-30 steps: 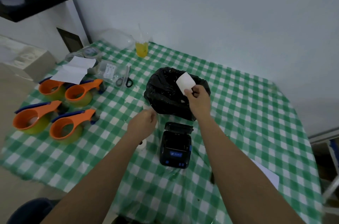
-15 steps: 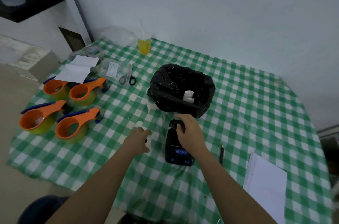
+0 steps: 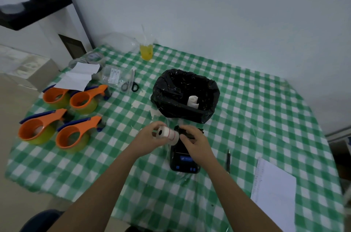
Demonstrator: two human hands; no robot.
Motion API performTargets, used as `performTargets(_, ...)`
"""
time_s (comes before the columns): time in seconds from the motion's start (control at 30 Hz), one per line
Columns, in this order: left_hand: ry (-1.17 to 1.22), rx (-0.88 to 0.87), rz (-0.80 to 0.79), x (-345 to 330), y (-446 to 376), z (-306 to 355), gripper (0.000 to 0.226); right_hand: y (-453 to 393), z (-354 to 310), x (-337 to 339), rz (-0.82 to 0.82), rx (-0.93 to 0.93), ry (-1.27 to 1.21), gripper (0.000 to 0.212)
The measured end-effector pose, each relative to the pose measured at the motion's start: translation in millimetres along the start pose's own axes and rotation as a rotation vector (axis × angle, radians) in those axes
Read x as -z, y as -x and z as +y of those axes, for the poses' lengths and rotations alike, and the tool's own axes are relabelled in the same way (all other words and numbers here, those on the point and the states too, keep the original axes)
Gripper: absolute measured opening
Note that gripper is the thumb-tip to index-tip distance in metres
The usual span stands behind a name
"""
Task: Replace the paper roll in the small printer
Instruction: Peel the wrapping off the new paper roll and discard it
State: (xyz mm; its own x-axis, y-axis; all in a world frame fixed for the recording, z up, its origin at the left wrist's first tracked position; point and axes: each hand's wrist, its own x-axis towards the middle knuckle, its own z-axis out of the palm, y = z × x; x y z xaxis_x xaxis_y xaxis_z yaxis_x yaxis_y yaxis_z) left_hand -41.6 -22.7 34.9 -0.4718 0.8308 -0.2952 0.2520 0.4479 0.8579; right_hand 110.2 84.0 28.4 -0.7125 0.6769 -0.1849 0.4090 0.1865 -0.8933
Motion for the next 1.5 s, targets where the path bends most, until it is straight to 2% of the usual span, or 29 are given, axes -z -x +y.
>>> performTargets(0.1, 0.200, 0.013, -0.022, 2, 2, 16, 0.030, 4, -11, 6, -0.075, -0.078, -0.239, 0.036)
performTargets(0.2, 0.318, 0.015, -0.052, 2, 5, 30, 0.030, 8, -23, 13, -0.108, -0.097, -0.392, 0.035)
performTargets(0.37, 0.456, -0.022, -0.093, 2, 12, 49, 0.033, 13, -36, 22, -0.019, -0.017, -0.529, 0.026)
performTargets(0.53, 0.267, -0.114, -0.059, 3, 13, 62, 0.041, 14, -42, 27, 0.088, -0.003, -0.526, 0.020)
performTargets(0.6, 0.077, -0.240, 0.060, 2, 11, 64, 0.042, 14, -43, 29, 0.115, -0.020, -0.517, 0.018)
performTargets(0.7, -0.211, -0.477, 0.186, 2, 8, 69, 0.028, 14, -48, 33, 0.146, -0.027, -0.503, 0.013)
performTargets(0.8, -0.395, -0.607, 0.212, 3, 4, 76, 0.019, 14, -55, 38, 0.169, -0.017, -0.503, 0.015)
performTargets(0.97, -0.593, -0.733, 0.233, 5, 6, 89, 0.040, 12, -62, 45, 0.226, -0.037, -0.483, 0.012)
performTargets(1.07, -0.747, -0.778, 0.247, 6, 6, 94, 0.036, 12, -65, 47, 0.242, -0.051, -0.461, 0.017)
performTargets(1.5, -0.771, -0.770, 0.210, 2, 2, 98, 0.033, 9, -70, 53, 0.265, -0.062, -0.322, 0.019)
